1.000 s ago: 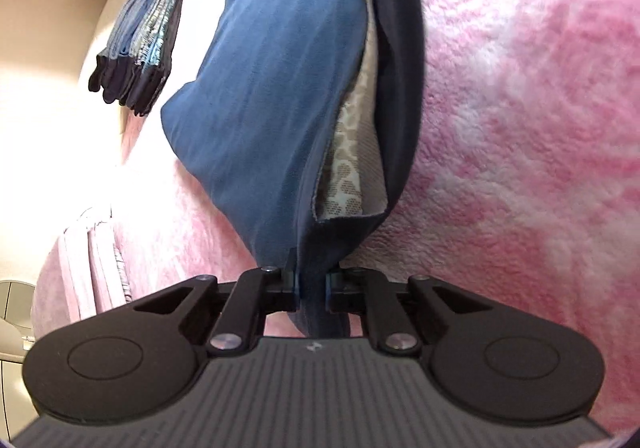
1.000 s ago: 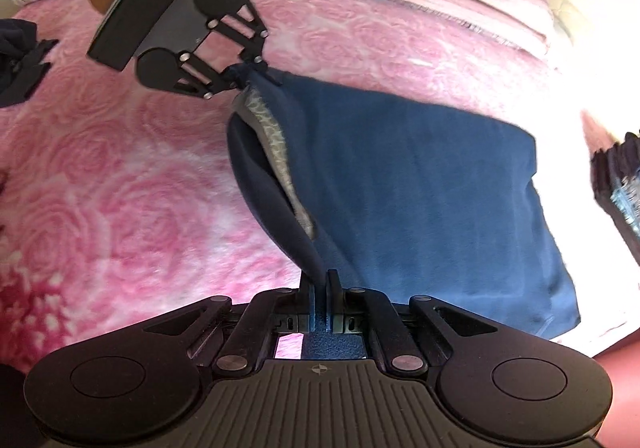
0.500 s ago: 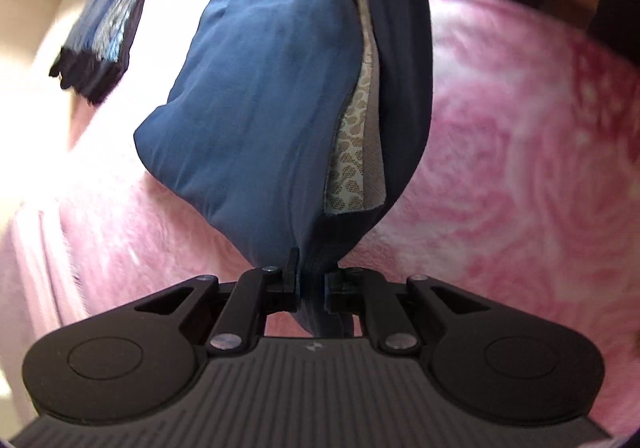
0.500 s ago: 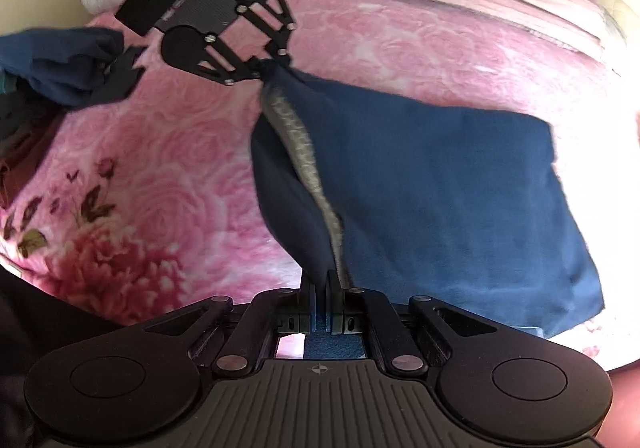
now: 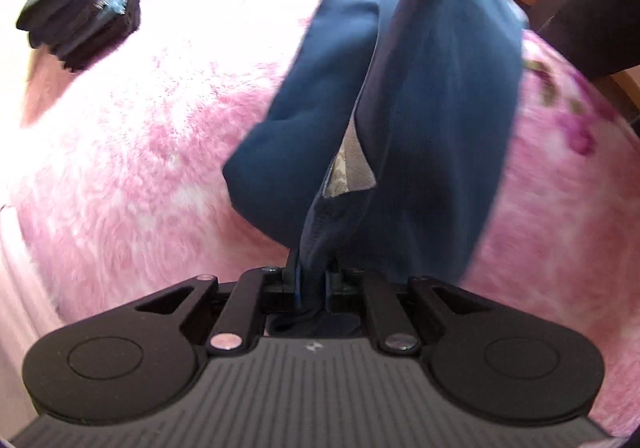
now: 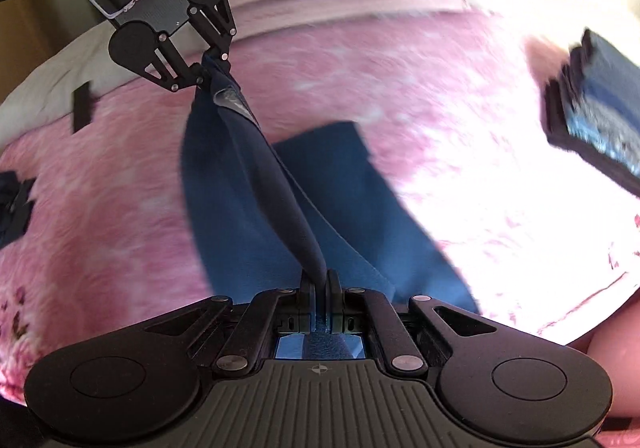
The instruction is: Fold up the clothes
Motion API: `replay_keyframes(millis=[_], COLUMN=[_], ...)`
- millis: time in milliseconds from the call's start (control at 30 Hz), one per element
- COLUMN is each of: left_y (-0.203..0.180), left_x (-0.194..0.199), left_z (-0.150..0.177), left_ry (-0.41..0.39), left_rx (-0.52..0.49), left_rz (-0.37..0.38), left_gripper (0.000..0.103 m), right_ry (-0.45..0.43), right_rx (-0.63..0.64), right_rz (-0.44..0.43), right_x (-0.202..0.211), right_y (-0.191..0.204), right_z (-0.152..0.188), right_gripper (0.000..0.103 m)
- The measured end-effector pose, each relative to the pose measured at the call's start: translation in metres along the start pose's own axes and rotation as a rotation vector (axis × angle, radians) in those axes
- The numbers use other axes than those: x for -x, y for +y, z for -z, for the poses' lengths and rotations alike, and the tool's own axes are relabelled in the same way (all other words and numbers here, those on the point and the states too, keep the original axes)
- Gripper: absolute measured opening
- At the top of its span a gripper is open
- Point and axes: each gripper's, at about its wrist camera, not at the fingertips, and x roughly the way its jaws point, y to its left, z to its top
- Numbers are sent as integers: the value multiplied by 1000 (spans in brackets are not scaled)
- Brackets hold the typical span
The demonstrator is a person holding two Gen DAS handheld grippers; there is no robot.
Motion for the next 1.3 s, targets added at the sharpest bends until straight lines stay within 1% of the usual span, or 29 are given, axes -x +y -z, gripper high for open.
replay_keyframes(millis=[100, 200, 300, 400, 433, 467, 500, 567, 700, 800, 833, 867, 933, 967, 1033, 1167, 1300], left_y=[46, 91, 109, 119, 117, 113, 108, 99, 88, 73, 69, 66, 62, 61, 57, 44, 32], left_x=[-30, -59, -84, -102, -100, -91, -83, -65, -24, -4, 0, 3, 6, 6, 11, 21, 29], left_z=[-26, -52, -57, -58, -56, -54, -51, -46, -32, -31, -30, -30, -29, -28, -25, -17, -11], left_ry=[24, 46, 55, 69, 62, 46, 29, -4, -70, -87, -89, -92, -96, -99, -105, -108, -107], left_rx=[15, 31, 52, 91, 87, 74, 60, 36, 49, -5, -23, -40, -45, -45, -44, -49, -52], left_rz=[56, 112, 165, 204, 200, 187, 175, 152, 127, 103, 94, 84, 73, 68, 62, 59, 68], left_gripper=[8, 8, 9, 11, 11, 8, 7, 7, 7, 7, 7, 7, 7, 7, 7, 7, 6], right_ry=[28, 61, 80, 111, 122, 118, 112, 105, 114, 110, 104, 100, 88, 80, 84, 111, 95], right_rx=[-45, -107, -213, -286, -310, -323, -336, -312, -249, -247, -254, -250, -235, -224, -216, -174, -193], right_rz=[-17, -41, -68, -109, -122, -132, -142, -177, -252, -248, -238, -225, -195, -177, -189, -251, -296], right_x=[-22, -44, -61, -76, -81, -81, -80, -71, -58, -60, -62, -64, -75, -84, -98, -117, -122], right_y=[-43, -74, -102, -119, -124, -126, -129, -121, -104, -97, -96, -96, -97, -99, -102, -103, -111], right_z=[-1, 3, 9, 11, 11, 12, 12, 15, 30, 34, 32, 31, 26, 23, 19, 18, 21], right_gripper=[2, 2, 2, 3, 3, 3, 3, 3, 3, 3, 9, 17, 64, 67, 66, 66, 66])
